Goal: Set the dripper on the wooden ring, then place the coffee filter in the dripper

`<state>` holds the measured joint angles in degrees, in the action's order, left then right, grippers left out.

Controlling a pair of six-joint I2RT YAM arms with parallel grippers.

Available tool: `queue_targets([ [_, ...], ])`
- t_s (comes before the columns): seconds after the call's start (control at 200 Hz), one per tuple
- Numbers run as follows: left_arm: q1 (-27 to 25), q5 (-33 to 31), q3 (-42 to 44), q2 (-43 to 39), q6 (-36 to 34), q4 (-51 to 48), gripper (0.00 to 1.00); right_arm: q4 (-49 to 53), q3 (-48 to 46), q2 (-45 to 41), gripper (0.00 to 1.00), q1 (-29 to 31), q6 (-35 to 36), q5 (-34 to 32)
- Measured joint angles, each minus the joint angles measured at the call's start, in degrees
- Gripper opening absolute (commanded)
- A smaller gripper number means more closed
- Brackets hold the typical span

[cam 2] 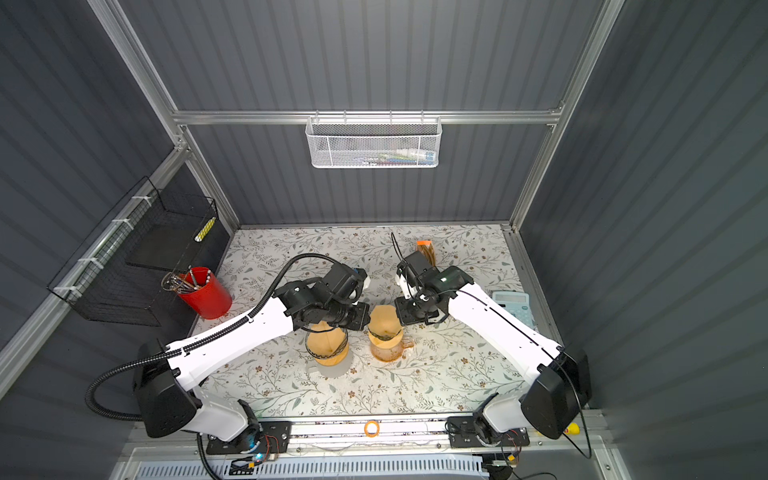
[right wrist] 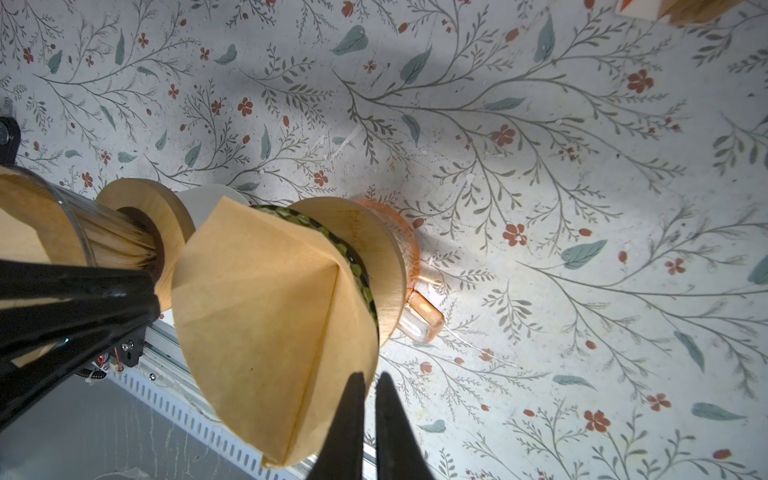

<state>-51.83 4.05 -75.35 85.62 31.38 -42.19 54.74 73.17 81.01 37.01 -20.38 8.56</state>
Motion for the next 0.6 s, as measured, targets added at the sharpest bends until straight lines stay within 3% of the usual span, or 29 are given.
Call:
queue_targets([
  [0.6, 0.0, 0.66, 1.86, 0.26, 0.44, 1.16, 0.13, -2.36, -1.49, 0.94, 0.05, -0.02, -0.13, 0.5],
])
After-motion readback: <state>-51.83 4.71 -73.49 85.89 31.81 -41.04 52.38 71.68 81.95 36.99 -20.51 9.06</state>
